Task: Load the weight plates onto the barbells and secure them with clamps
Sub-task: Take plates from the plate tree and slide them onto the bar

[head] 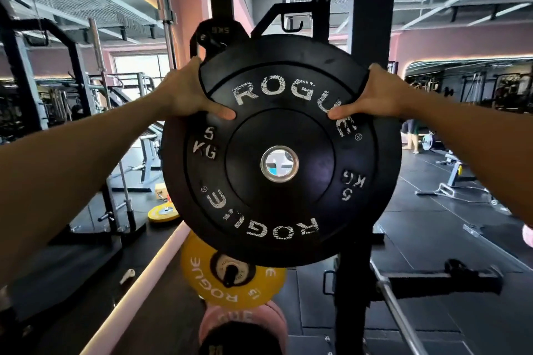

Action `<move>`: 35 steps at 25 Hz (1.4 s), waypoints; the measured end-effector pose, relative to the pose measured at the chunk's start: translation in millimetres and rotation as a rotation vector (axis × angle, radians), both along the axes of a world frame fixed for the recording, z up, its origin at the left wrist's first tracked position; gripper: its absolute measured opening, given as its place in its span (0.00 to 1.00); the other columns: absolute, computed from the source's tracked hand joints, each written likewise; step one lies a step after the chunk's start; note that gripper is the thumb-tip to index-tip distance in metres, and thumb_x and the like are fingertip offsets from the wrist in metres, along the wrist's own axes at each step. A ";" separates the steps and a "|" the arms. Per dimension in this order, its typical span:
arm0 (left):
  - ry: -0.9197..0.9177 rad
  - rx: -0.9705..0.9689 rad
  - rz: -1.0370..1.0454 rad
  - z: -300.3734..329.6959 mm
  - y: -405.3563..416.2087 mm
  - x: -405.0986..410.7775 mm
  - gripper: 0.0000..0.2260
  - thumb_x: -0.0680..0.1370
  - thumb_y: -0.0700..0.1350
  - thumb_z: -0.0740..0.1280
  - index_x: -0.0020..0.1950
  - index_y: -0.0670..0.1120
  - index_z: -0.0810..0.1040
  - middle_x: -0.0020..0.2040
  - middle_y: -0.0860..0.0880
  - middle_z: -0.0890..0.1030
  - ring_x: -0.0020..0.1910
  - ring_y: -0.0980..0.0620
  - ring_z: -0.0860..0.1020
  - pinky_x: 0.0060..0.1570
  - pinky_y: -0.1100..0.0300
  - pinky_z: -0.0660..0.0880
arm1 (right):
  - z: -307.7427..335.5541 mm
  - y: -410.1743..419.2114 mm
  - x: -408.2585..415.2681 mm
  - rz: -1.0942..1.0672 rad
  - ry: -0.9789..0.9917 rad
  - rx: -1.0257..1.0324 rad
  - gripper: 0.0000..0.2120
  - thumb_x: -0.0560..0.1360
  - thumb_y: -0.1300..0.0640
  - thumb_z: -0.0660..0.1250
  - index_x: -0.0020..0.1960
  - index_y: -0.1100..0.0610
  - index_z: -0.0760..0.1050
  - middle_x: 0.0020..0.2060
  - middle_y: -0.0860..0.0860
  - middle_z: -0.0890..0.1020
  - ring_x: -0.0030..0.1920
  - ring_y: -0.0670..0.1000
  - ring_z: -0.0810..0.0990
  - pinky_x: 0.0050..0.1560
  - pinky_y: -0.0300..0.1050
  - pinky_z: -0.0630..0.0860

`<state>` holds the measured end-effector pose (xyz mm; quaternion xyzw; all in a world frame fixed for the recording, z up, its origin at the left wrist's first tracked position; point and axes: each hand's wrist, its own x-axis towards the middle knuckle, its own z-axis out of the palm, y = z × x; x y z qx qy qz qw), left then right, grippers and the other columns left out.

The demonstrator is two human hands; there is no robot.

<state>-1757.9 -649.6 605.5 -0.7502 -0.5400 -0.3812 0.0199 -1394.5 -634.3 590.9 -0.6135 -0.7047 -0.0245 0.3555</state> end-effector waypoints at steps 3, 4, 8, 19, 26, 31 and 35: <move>0.008 -0.018 0.009 1.0 26.8 -58.6 0.45 0.58 0.57 0.83 0.67 0.45 0.67 0.59 0.47 0.76 0.61 0.43 0.74 0.52 0.54 0.69 | -6.9 12.9 -63.7 0.036 0.007 -0.008 0.55 0.46 0.28 0.79 0.64 0.56 0.72 0.55 0.49 0.78 0.56 0.52 0.78 0.59 0.46 0.75; 0.011 -0.026 0.005 2.1 35.4 -77.1 0.45 0.58 0.57 0.83 0.67 0.45 0.67 0.61 0.46 0.77 0.62 0.42 0.75 0.53 0.54 0.70 | -8.3 15.2 -85.0 0.053 -0.003 -0.010 0.49 0.49 0.30 0.80 0.62 0.56 0.74 0.53 0.49 0.79 0.56 0.52 0.79 0.57 0.43 0.73; 0.009 -0.032 0.002 0.7 74.7 -141.0 0.46 0.57 0.59 0.83 0.66 0.45 0.67 0.62 0.46 0.77 0.63 0.41 0.75 0.55 0.52 0.70 | -7.4 29.9 -155.3 0.101 -0.019 -0.026 0.28 0.60 0.41 0.81 0.53 0.50 0.74 0.49 0.46 0.77 0.53 0.50 0.76 0.53 0.40 0.67; -0.022 -0.073 -0.019 -34.6 192.8 -196.9 0.46 0.56 0.59 0.83 0.66 0.44 0.66 0.60 0.46 0.77 0.63 0.41 0.75 0.53 0.53 0.69 | -29.0 203.2 -175.7 -0.008 -0.039 -0.060 0.57 0.42 0.23 0.75 0.64 0.51 0.72 0.52 0.47 0.82 0.53 0.50 0.81 0.56 0.52 0.79; -0.044 -0.091 -0.047 -55.7 283.8 -189.3 0.50 0.55 0.58 0.83 0.69 0.44 0.64 0.63 0.46 0.77 0.65 0.41 0.74 0.60 0.51 0.70 | -47.0 274.2 -189.9 -0.052 -0.008 -0.040 0.58 0.42 0.23 0.75 0.65 0.51 0.72 0.54 0.49 0.80 0.54 0.51 0.79 0.58 0.51 0.77; -0.103 -0.106 -0.043 -72.8 340.4 -189.8 0.45 0.56 0.57 0.84 0.65 0.44 0.66 0.60 0.47 0.77 0.63 0.42 0.75 0.53 0.53 0.70 | -66.0 325.4 -184.5 0.001 0.044 -0.033 0.55 0.42 0.25 0.78 0.62 0.52 0.72 0.51 0.45 0.82 0.52 0.49 0.81 0.56 0.50 0.78; -0.130 -0.064 -0.019 -77.6 380.0 -181.5 0.45 0.59 0.53 0.84 0.68 0.43 0.66 0.63 0.45 0.77 0.64 0.42 0.74 0.53 0.56 0.67 | -62.9 343.5 -192.2 -0.014 0.127 0.016 0.49 0.54 0.42 0.84 0.65 0.60 0.65 0.53 0.49 0.75 0.53 0.51 0.73 0.52 0.44 0.69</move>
